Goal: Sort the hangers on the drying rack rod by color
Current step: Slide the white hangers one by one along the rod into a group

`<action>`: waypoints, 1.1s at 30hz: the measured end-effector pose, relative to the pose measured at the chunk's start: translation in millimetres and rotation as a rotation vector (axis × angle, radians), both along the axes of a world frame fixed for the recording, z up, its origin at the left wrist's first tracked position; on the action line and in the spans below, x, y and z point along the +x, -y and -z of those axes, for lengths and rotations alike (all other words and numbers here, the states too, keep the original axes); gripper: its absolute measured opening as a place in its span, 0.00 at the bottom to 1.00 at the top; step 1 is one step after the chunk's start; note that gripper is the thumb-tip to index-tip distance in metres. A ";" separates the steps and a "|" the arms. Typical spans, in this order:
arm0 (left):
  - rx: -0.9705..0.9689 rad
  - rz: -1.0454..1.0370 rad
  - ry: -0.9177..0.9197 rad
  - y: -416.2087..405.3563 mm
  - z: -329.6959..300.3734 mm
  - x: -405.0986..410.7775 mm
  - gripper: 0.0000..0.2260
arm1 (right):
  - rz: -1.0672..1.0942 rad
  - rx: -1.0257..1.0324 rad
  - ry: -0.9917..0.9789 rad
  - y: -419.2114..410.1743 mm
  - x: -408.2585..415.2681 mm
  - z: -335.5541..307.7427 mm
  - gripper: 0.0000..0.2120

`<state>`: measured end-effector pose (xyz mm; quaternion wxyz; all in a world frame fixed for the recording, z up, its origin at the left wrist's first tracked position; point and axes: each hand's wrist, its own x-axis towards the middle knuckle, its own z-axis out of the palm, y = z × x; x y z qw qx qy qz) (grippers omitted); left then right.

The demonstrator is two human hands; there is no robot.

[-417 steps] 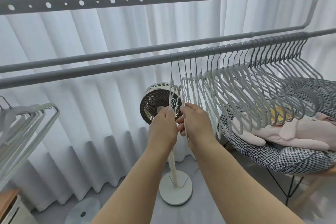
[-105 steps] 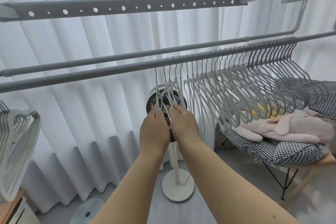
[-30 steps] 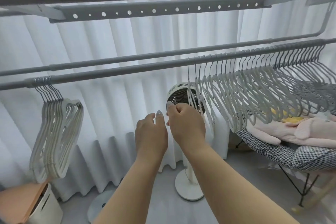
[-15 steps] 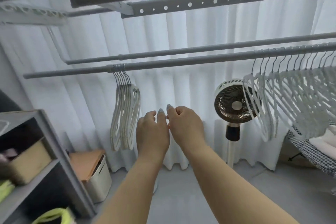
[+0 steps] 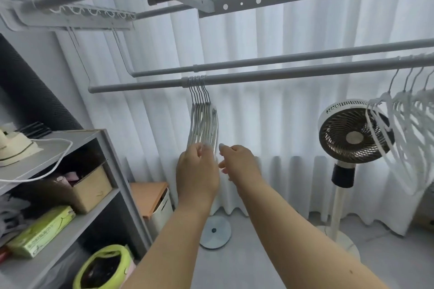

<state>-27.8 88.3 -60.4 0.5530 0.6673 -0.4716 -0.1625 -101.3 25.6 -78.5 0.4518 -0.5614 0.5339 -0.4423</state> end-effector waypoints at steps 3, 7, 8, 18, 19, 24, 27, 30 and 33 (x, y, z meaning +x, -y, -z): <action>0.018 0.004 -0.021 -2.6 -1.9 4.6 0.13 | -0.037 0.057 0.061 8.1 12.0 1.8 0.16; 0.039 0.045 -0.058 -1.4 -0.5 9.8 0.10 | -0.093 0.115 0.035 21.6 29.4 1.7 0.18; 0.044 0.053 -0.061 -1.1 -0.7 10.1 0.09 | -0.103 0.127 0.038 24.2 32.1 -0.1 0.17; 0.007 0.013 -0.041 3.8 -3.7 18.5 0.08 | 0.054 0.036 0.154 25.1 32.4 -3.8 0.11; -0.007 0.014 -0.046 4.2 -5.5 17.7 0.08 | 0.072 0.023 0.198 24.3 29.9 -2.8 0.09; 0.004 0.051 -0.070 10.0 -11.1 7.6 0.06 | 0.110 0.017 0.333 20.7 20.4 -0.2 0.09; 0.085 0.145 -0.189 15.7 -11.2 -3.0 0.10 | 0.111 0.035 0.393 17.1 11.3 -2.2 0.11; 0.150 0.231 -0.247 19.7 -11.3 -13.2 0.12 | 0.102 0.032 0.393 12.1 -0.2 -5.1 0.16; 0.132 0.255 -0.265 20.0 -12.9 -24.4 0.12 | 0.121 0.036 0.376 7.6 -15.7 -8.8 0.11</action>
